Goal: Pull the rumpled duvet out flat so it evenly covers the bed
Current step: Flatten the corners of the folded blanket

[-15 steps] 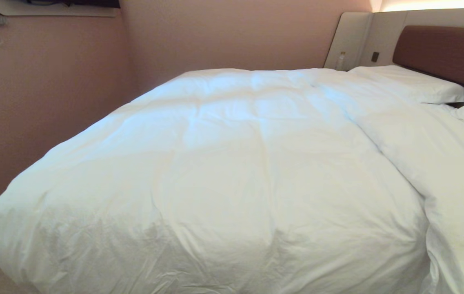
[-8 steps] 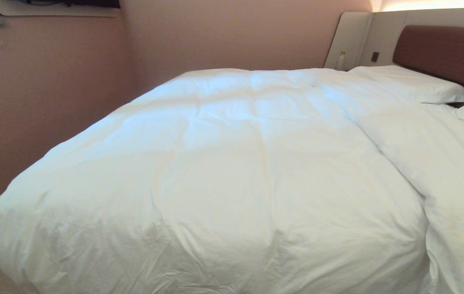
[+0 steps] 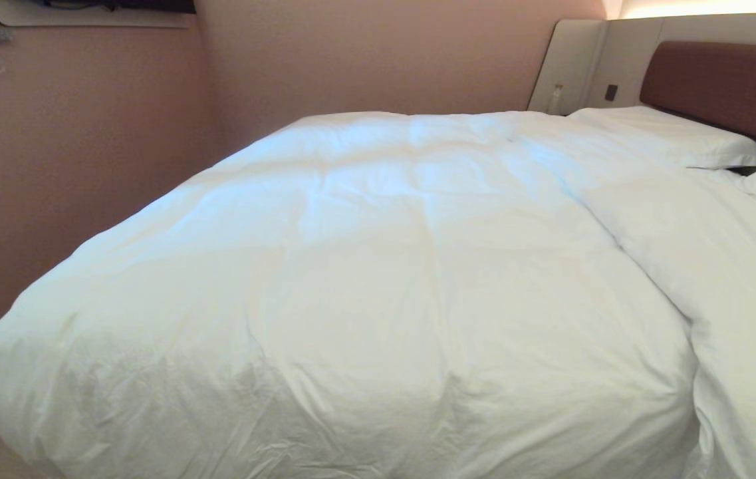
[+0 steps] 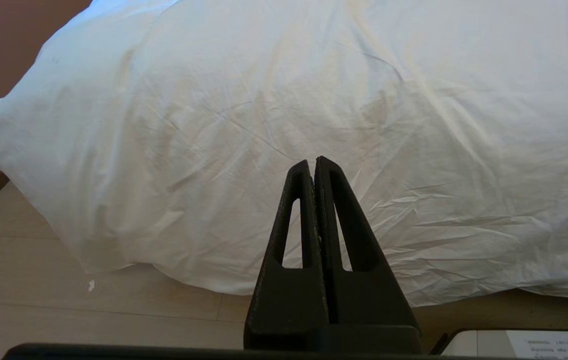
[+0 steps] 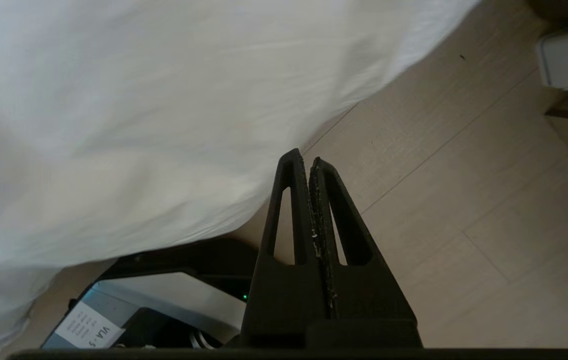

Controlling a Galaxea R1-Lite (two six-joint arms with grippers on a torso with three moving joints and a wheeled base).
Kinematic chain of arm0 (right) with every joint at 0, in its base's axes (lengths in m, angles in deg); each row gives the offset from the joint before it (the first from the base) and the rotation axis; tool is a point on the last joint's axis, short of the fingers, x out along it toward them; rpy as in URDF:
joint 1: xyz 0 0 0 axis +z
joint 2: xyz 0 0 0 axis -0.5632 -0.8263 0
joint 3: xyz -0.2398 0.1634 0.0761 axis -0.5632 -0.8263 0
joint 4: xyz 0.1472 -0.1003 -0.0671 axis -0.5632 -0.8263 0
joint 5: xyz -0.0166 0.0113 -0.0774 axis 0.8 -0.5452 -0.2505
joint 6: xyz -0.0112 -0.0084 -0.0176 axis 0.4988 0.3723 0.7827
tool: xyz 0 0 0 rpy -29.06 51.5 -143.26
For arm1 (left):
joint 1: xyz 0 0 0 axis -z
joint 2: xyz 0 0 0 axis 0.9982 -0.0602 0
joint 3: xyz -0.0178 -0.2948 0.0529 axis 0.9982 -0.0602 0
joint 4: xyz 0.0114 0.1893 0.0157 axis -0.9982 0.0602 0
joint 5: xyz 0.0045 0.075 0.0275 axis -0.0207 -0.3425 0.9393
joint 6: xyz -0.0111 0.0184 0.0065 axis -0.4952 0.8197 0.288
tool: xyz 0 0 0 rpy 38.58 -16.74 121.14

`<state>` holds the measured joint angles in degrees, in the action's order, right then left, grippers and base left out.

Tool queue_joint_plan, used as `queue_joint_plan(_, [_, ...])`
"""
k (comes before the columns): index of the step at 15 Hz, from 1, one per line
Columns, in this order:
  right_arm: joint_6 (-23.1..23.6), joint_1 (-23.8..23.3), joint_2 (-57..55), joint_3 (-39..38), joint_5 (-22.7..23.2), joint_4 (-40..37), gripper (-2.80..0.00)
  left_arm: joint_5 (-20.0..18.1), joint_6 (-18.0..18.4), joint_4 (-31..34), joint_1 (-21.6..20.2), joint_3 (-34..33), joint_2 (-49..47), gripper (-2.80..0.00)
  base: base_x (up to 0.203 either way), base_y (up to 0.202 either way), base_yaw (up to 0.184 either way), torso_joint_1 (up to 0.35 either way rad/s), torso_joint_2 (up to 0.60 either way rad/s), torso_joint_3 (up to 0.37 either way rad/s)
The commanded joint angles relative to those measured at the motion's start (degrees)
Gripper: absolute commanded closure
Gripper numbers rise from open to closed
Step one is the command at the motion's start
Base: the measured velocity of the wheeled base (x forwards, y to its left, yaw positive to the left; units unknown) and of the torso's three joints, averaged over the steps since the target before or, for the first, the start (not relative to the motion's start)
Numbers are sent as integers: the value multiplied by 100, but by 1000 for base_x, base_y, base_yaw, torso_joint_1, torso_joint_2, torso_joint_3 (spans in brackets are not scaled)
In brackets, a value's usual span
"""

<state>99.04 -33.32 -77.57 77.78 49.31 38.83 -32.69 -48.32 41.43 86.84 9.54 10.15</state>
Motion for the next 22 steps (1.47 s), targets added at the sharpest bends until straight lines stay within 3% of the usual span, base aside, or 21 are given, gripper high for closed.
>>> queue_joint_plan(1, [1888,-569,-617,16,960,353,0,2,1,0,-3,1,0,0,0,0,0,0,0,0])
queue_joint_plan(3, [2271,-993,-1111,38,1146,684,0,2,1,0,4,1,0,0,0,0,0,0,0,0])
queue_joint_plan(7, [2315,-1471,-1992,344,1624,949,0,2,1,0,-3,1,0,0,0,0,0,0,0,0])
queue_joint_plan(9, [2285,-1755,-2193,602,2017,586,0,2,1,0,2,1,0,0,0,0,0,0,0,0])
queue_joint_plan(13, [2304,-2242,-2921,1323,2252,-148,0,2,1,0,-1,1,0,0,0,0,0,0,0,0])
queue_joint_plan(16, [2295,-2443,-3472,1726,2294,-225,0,2,1,0,-3,1,0,0,0,0,0,0,0,0])
queue_joint_plan(17, [2298,-2467,-3592,1794,2303,-226,-280,2,1,0,-3,1,0,0,0,0,0,0,0,0])
queue_joint_plan(20, [2215,-2476,-3596,1978,2538,-245,-280,2,1,0,0,1,0,0,0,0,0,0,0,0])
queue_joint_plan(22, [1774,-2467,-3589,2235,2604,-340,-280,2,1,0,-3,1,0,0,0,0,0,0,0,0])
